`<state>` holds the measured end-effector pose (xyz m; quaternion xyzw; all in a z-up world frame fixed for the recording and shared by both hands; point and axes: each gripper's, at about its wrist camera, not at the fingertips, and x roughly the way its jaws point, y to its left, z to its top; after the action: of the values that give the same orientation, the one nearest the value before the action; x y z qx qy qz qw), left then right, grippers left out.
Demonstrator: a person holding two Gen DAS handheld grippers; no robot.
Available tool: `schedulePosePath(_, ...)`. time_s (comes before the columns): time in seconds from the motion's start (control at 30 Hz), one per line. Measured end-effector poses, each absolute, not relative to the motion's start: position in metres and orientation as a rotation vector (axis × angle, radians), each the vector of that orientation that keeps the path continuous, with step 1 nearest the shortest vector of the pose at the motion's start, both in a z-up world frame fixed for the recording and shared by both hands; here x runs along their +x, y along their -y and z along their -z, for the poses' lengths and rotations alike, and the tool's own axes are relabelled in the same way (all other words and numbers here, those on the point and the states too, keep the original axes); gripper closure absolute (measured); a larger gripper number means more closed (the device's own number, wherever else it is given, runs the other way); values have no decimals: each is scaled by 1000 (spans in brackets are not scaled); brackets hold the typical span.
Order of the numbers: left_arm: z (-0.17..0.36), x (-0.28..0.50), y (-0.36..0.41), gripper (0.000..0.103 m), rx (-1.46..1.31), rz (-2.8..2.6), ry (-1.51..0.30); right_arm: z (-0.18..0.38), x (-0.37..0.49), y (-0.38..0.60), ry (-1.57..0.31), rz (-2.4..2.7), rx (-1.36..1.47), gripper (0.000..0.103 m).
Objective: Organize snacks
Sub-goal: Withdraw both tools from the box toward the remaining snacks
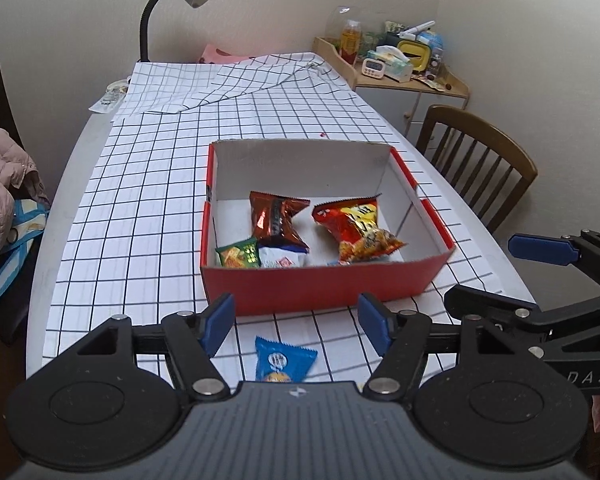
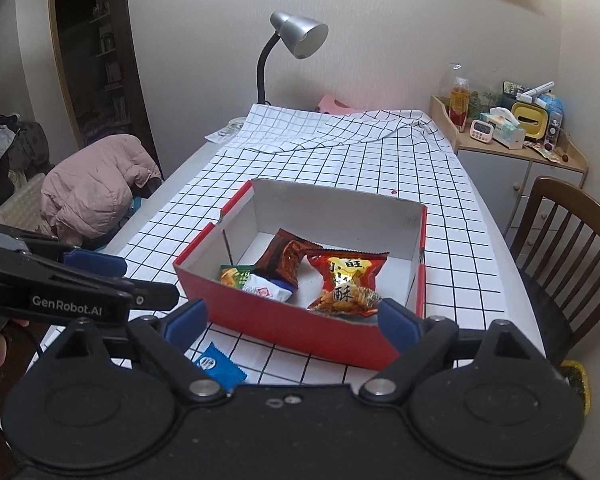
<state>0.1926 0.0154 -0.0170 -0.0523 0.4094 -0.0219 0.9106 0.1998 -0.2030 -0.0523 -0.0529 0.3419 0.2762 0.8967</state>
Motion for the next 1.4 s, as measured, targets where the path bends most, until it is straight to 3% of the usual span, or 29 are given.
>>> schedulePosePath(0.13,17,177,-11,32,-105,62,-838,54,186,209,-700,-568,-94,3)
schedulePosePath(0.6,48,146,-6,16,-159,116,-898,87,149,232,-750,-542,-37,1)
schedulePosePath(0.97,101,148,19,16,-133,109,-1020,141,147,257,-851,-467,-89,1)
schedulePosePath(1.4,138,175,48,16,-67,127,-1104,190,164,257,-949,-488,-164,11)
